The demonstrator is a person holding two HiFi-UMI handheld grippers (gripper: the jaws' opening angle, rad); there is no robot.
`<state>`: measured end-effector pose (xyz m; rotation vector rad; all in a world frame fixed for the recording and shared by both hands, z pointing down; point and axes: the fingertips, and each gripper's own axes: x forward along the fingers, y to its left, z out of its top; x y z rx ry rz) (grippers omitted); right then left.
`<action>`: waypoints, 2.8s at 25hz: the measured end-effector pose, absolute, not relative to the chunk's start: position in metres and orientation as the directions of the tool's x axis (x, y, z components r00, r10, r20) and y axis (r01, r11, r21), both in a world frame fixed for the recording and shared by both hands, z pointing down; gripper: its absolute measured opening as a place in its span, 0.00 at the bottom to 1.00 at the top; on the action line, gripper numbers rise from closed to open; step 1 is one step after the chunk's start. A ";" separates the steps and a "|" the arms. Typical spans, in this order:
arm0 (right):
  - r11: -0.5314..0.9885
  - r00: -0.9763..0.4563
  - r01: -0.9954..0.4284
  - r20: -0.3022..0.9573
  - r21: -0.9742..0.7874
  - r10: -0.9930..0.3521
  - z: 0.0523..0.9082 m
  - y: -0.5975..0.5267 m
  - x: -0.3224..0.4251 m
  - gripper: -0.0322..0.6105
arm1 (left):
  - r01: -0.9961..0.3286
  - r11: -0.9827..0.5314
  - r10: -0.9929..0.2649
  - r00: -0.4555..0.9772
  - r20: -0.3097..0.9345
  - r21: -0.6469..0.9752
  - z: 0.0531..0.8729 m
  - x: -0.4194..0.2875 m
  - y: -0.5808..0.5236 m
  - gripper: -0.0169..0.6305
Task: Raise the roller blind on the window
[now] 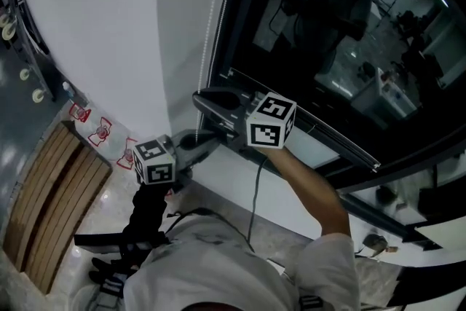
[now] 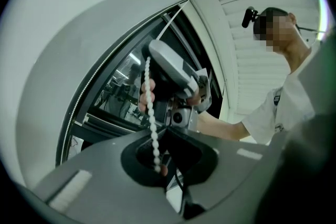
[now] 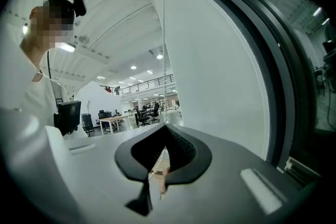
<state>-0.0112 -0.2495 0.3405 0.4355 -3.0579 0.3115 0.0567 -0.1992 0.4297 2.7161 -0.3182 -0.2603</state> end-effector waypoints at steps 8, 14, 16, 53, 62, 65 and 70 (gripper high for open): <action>0.901 -0.957 -0.289 0.096 -0.323 -0.273 0.393 -0.248 -0.003 0.06 | -0.188 -0.895 -0.262 0.956 -0.134 0.405 0.430 0.056 -0.199 0.02; 0.919 -0.961 -0.275 0.069 -0.282 -0.267 0.378 -0.251 -0.007 0.12 | -0.191 -0.897 -0.264 0.954 -0.138 0.399 0.427 0.055 -0.200 0.02; 0.920 -0.962 -0.268 0.028 -0.285 -0.271 0.362 -0.256 -0.009 0.22 | -0.191 -0.897 -0.265 0.954 -0.140 0.399 0.427 0.055 -0.200 0.02; 0.962 -0.900 -0.269 -0.365 0.042 -0.236 0.038 -0.300 0.009 0.06 | -0.184 -0.892 -0.256 0.959 -0.124 0.413 0.435 0.059 -0.201 0.02; 0.964 -0.927 -0.261 -0.294 0.058 -0.233 0.078 -0.288 0.000 0.06 | -0.169 -0.891 -0.236 0.965 -0.112 0.421 0.438 0.065 -0.195 0.02; 0.963 -0.927 -0.265 -0.285 0.040 -0.244 0.093 -0.289 0.003 0.06 | -0.168 -0.891 -0.235 0.966 -0.111 0.422 0.439 0.066 -0.195 0.02; 0.964 -0.927 -0.265 -0.282 0.030 -0.247 0.107 -0.283 0.006 0.06 | -0.172 -0.889 -0.241 0.964 -0.114 0.423 0.436 0.064 -0.198 0.02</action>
